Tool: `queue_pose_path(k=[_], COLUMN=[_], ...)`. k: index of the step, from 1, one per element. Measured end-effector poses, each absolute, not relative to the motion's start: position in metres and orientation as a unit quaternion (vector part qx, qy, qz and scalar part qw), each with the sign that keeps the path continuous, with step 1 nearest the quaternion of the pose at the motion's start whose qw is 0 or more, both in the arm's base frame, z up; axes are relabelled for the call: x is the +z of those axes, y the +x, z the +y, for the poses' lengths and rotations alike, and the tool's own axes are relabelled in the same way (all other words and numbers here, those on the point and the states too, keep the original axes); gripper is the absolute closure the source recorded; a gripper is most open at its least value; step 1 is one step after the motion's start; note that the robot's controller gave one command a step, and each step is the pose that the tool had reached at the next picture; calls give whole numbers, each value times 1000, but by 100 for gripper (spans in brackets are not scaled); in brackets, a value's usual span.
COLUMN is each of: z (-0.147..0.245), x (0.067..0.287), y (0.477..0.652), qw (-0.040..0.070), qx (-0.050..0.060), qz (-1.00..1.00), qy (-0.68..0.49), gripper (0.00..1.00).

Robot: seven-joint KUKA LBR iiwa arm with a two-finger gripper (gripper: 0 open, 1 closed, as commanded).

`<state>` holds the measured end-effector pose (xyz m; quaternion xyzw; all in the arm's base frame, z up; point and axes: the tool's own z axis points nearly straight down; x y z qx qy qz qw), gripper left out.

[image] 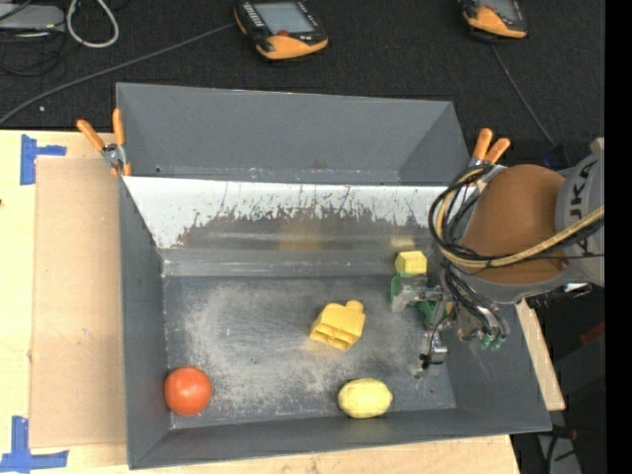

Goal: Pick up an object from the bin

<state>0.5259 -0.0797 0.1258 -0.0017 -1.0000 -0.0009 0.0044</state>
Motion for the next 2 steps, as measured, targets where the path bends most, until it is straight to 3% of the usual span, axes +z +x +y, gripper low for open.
queue_pose_path(k=[1, 2], z=[-80, -78], x=[129, 157], y=[528, 569], qw=[1, 3], qx=[0, -1], qz=[-1000, -1000], qy=[0, 11], gripper=[0, 0])
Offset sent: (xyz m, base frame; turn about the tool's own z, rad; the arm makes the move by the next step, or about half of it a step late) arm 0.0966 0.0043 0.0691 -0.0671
